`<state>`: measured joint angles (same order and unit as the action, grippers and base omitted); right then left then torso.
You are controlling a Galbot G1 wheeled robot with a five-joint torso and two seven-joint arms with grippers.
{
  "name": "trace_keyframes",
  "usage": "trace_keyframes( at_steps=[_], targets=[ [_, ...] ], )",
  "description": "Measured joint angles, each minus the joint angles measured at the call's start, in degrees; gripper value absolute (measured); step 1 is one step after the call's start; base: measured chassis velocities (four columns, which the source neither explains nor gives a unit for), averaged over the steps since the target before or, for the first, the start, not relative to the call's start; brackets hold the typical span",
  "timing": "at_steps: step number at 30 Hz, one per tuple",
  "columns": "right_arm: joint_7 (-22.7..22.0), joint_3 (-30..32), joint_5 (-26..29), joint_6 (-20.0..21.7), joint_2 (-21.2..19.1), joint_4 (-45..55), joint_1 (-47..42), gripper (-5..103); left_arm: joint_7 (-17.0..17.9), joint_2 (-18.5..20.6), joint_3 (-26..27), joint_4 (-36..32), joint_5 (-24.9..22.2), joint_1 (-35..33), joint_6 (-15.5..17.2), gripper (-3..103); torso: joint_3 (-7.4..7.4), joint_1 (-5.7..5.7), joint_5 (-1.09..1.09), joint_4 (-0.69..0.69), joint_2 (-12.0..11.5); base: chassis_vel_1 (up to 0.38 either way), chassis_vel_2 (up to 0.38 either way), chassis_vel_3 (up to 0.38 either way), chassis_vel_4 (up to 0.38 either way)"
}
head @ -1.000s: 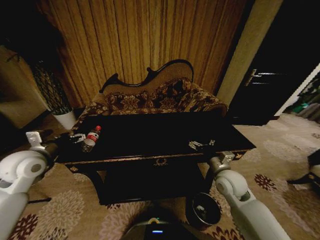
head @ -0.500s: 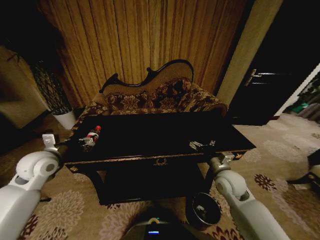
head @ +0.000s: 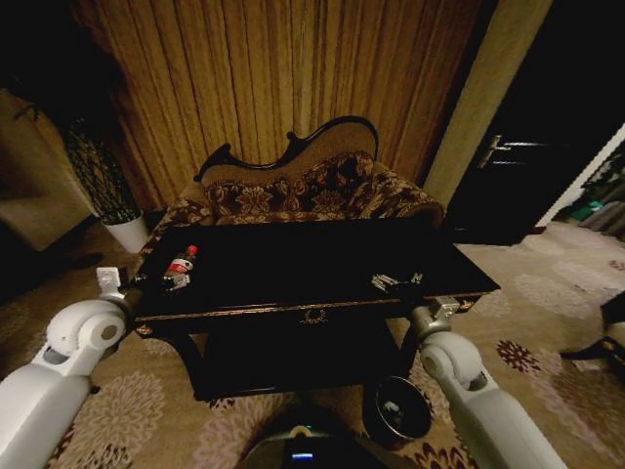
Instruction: Move to the front of the table and place the trash on the table into the trash bin.
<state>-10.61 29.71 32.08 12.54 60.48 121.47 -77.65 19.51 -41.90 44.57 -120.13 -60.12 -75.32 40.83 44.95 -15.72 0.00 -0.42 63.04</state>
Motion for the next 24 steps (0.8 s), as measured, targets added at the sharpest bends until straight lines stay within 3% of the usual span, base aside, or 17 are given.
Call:
trace_keyframes(
  at_steps=[7,12,13,16,18,19,24],
  targets=[
    [0.0,-0.4,0.2,0.0,0.0,-0.1,0.5,100,1.3,-0.5,0.0,-0.1,-1.0,-0.1,0.0,103,0.00,0.00,0.00,0.00,0.0,0.000,0.000,0.000,0.000],
    [0.0,-0.2,0.6,-0.5,0.0,-0.1,0.3,100,2.4,-0.9,-0.1,-0.2,-2.1,-0.1,0.0,83,0.00,0.00,0.00,0.00,0.0,0.000,0.000,0.000,0.000],
    [0.0,-0.2,0.6,-0.5,0.0,-0.1,0.3,100,2.4,-0.9,-0.1,-0.2,-2.1,-0.1,0.0,83,0.00,0.00,0.00,0.00,0.0,0.000,0.000,0.000,0.000],
    [-0.1,-0.1,1.0,-0.6,-0.2,0.0,0.5,100,2.6,-1.1,-0.2,-0.4,-2.8,0.1,-0.1,67,0.00,0.00,0.00,0.00,0.0,0.000,0.000,0.000,0.000],
    [-0.1,-0.1,1.0,-0.6,-0.2,0.0,0.5,100,2.6,-1.2,-0.2,-0.4,-2.8,0.1,-0.1,67,0.00,0.00,-0.01,0.00,0.0,0.000,0.000,0.000,0.000],
    [-0.1,0.0,1.1,-0.6,-0.2,0.0,0.5,100,2.6,-1.3,-0.1,-0.7,-3.0,0.0,-0.1,56,0.00,0.00,0.00,0.00,0.0,0.000,0.000,0.000,0.000],
    [-0.1,0.1,1.1,-0.6,-0.3,0.0,0.5,100,2.6,-1.6,0.4,-1.0,-3.1,-0.5,-0.1,48,0.00,0.00,0.00,0.00,0.0,0.000,0.000,0.000,0.000]
  ],
)
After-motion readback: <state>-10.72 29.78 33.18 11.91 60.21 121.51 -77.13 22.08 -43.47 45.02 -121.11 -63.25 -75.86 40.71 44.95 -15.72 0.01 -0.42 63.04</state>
